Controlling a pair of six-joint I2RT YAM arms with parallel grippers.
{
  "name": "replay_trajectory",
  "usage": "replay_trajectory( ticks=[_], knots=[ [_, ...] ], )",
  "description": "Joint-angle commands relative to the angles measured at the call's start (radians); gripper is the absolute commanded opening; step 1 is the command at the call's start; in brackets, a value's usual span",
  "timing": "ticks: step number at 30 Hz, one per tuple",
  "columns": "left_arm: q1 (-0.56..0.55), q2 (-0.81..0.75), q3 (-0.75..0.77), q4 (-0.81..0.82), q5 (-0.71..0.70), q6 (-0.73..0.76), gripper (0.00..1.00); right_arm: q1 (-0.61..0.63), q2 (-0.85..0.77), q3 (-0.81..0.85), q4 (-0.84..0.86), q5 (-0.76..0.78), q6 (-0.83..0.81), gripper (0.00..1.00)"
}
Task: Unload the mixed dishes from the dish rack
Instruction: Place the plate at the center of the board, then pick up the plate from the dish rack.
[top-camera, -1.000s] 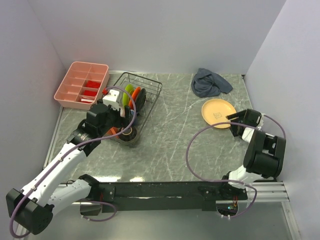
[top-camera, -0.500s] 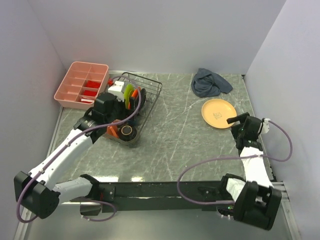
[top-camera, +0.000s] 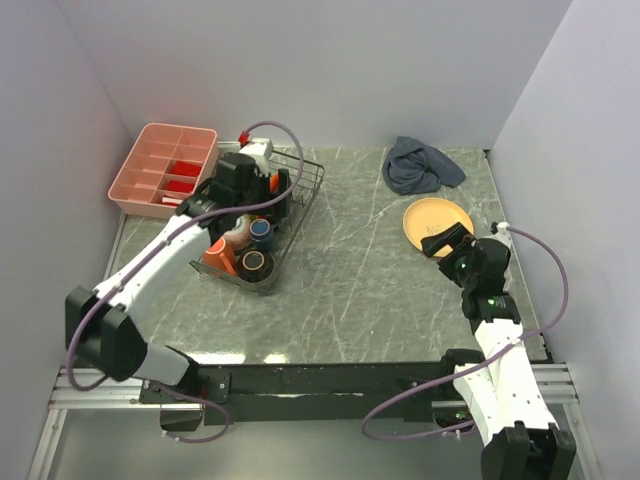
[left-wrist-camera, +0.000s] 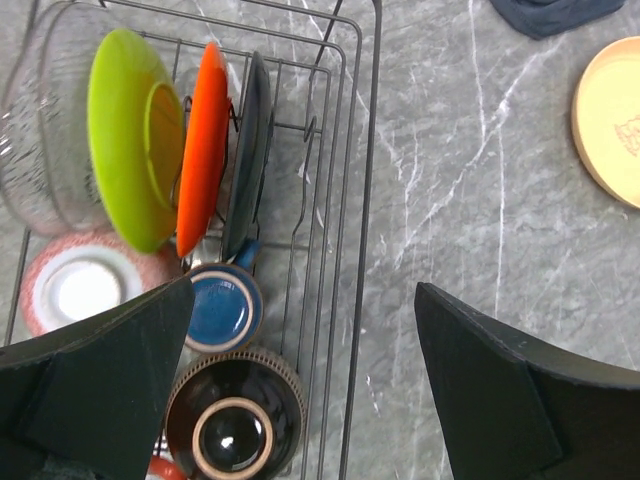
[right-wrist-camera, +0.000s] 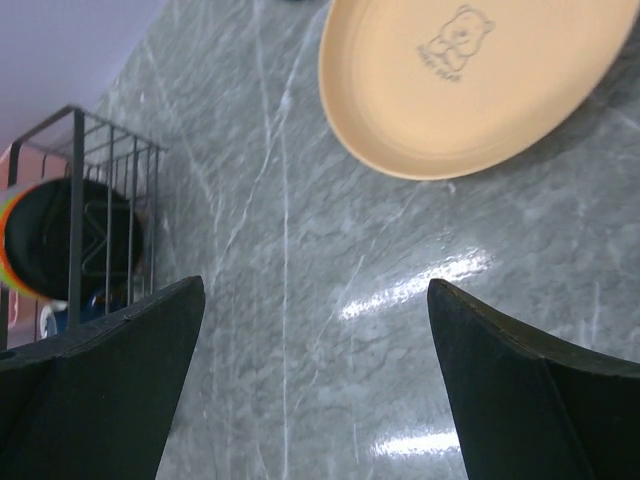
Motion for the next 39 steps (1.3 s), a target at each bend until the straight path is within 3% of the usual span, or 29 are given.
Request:
replay_trajectory(
  ticks=[1, 12, 20, 39],
  knots=[
    [0.004, 0.093, 0.11, -0.032, 0.011, 0.002, 0.97, 0.032, -0.057, -0.037, 0.004, -0.08, -0.055, 1.0],
    [0.009, 0.346, 0.308, -0.115, -0.084, 0.066, 0.65, 0.072, -0.134, -0.097, -0.028, -0.173, -0.106, 1.0],
    [0.024, 0.434, 0.4, -0.144, -0.109, 0.093, 0.63, 0.074, -0.126, -0.089, -0.039, -0.18, -0.141, 1.0],
    [0.047, 0.557, 0.463, -0.224, 0.029, 0.163, 0.41, 0.112, -0.071, -0.088, -0.01, -0.186, -0.148, 1.0]
  ],
)
